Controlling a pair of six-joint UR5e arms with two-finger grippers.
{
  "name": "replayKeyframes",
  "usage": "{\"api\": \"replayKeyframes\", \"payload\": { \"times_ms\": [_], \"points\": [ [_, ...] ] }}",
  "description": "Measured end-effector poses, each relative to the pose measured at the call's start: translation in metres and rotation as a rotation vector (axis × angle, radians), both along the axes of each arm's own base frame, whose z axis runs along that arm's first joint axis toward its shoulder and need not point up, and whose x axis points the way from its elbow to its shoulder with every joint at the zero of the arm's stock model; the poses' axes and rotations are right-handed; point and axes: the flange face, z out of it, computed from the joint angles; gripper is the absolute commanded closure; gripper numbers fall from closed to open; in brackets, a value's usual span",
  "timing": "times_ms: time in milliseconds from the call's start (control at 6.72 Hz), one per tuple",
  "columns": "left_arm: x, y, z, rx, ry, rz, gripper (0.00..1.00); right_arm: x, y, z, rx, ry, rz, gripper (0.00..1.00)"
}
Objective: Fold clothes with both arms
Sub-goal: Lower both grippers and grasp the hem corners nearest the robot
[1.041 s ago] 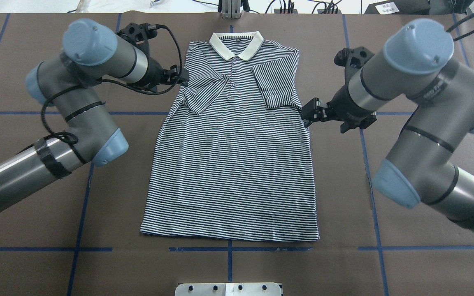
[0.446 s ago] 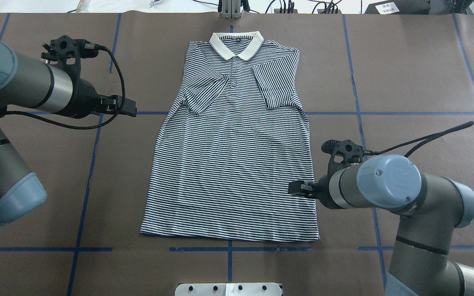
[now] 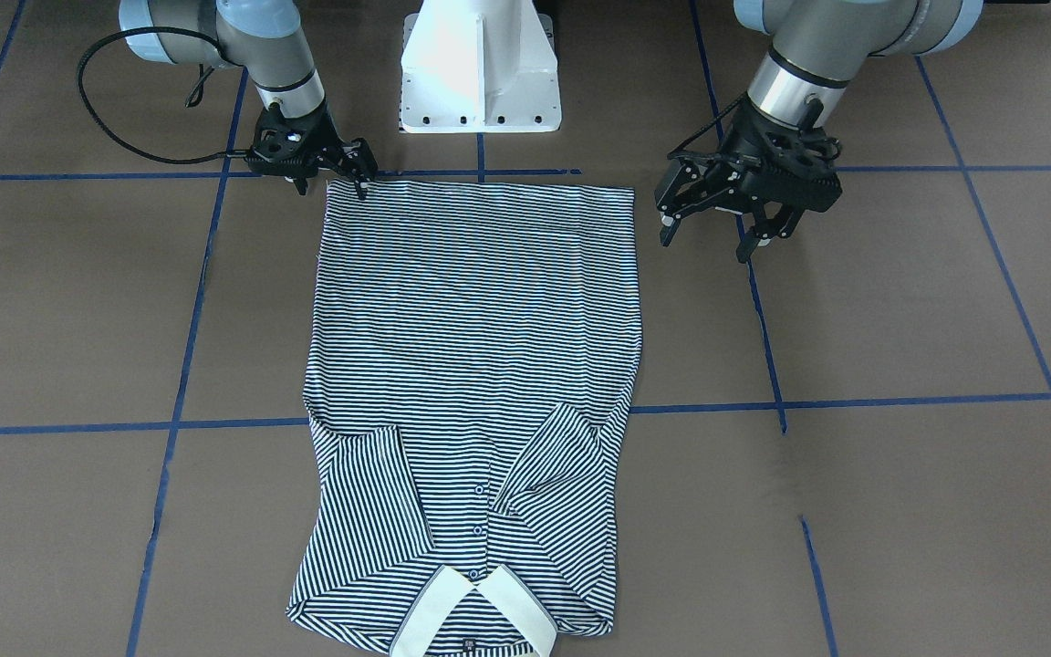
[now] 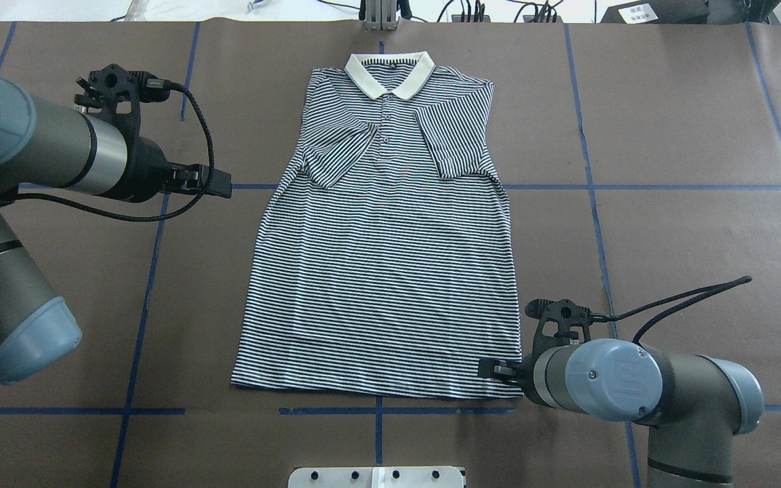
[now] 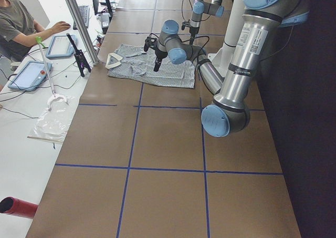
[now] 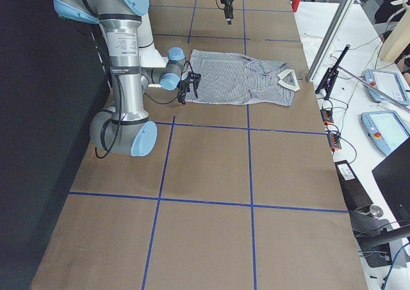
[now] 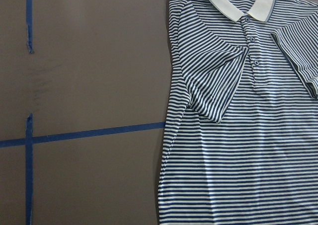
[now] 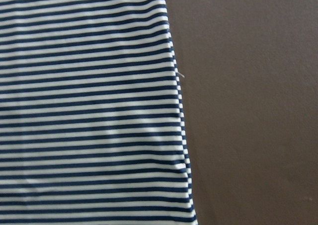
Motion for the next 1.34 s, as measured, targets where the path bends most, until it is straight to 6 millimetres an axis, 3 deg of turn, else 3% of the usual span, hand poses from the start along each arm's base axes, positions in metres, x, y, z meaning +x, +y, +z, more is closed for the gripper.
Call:
{"api": "replayKeyframes", "payload": {
  "times_ms": [149,595,1190,1339],
  "points": [
    [0.006,-0.001,0.000,0.001,-0.005,-0.003,0.00,0.000,0.004,-0.001,-0.004,-0.001,-0.001,0.05],
    [0.011,-0.003,-0.001,0.003,-0.006,-0.004,0.00,-0.001,0.006,-0.002,-0.010,0.001,-0.003,0.34],
    [0.016,-0.005,0.003,0.000,-0.012,-0.001,0.00,-0.002,0.005,-0.002,-0.017,0.019,-0.004,1.00],
    [0.017,-0.005,0.004,0.001,-0.011,-0.001,0.00,-0.002,0.004,-0.002,-0.017,0.018,-0.003,1.00]
  ]
}}
